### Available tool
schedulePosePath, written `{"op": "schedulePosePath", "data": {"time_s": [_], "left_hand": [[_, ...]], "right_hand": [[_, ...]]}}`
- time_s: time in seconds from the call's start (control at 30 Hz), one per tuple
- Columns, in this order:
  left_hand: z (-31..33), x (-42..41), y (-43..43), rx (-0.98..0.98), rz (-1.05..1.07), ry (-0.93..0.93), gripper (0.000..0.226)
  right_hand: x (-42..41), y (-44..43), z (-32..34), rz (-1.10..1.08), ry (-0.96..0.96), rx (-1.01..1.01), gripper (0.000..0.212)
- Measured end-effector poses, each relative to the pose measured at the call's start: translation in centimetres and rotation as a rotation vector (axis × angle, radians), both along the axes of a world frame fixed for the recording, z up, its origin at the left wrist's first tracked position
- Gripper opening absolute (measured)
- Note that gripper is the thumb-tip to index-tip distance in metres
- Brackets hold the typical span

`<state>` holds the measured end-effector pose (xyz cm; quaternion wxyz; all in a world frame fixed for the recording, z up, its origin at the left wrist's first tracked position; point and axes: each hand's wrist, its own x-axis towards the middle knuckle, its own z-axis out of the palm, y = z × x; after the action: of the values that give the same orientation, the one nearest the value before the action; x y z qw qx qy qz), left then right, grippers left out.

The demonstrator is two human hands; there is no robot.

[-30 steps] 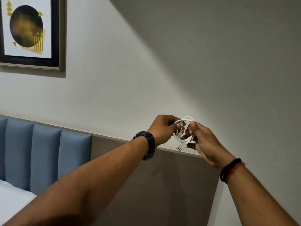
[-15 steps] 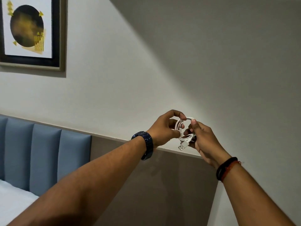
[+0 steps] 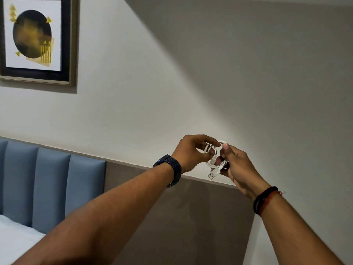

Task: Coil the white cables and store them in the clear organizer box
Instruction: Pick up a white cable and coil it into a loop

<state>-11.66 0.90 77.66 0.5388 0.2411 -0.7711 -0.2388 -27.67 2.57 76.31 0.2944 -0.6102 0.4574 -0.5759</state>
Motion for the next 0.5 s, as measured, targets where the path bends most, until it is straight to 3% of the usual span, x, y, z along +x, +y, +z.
{"op": "schedulePosePath", "data": {"time_s": [0.27,0.37,0.5], "left_hand": [[-0.2,-0.1,-0.9,-0.304,0.306,-0.118,0.011],[-0.6,-0.2,-0.7,-0.423,0.351,0.025,0.009],[-1.4,-0.5,-0.5,-0.189,0.27,0.321,0.004]], "right_hand": [[0.2,0.1,0.1,0.026,-0.001,0.042,0.041],[0.2,0.1,0.2,-0.046,0.034,0.022,0.042],[0.9,-0.2,0.2,-0.082,0.023,-0.012,0.038]]}}
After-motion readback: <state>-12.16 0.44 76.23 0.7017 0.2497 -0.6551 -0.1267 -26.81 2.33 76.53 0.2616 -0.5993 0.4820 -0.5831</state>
